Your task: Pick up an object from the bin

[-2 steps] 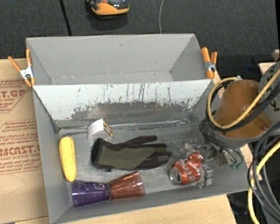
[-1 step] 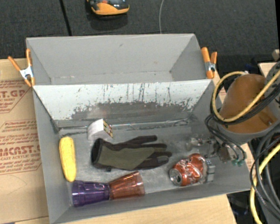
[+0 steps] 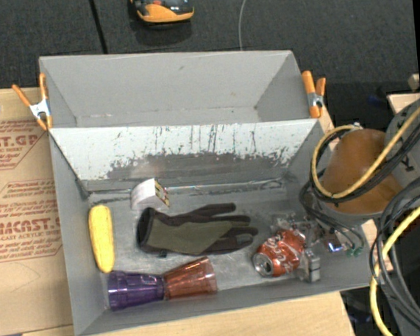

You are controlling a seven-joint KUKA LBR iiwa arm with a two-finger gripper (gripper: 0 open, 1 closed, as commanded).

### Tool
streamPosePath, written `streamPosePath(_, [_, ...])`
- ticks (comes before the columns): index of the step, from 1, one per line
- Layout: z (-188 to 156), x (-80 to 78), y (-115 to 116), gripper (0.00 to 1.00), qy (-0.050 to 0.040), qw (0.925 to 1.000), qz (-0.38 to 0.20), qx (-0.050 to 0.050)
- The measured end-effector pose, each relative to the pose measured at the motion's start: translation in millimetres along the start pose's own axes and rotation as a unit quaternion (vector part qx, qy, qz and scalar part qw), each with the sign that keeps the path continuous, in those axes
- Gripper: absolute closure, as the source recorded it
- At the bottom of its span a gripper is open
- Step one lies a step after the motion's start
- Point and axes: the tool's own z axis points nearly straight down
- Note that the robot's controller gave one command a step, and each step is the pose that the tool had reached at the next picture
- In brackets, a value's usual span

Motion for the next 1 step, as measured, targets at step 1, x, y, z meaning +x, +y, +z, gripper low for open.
streamPosePath(1, [-1.4,5.3,-6.1,1.0,0.0008,0.9958,0.092,0.0])
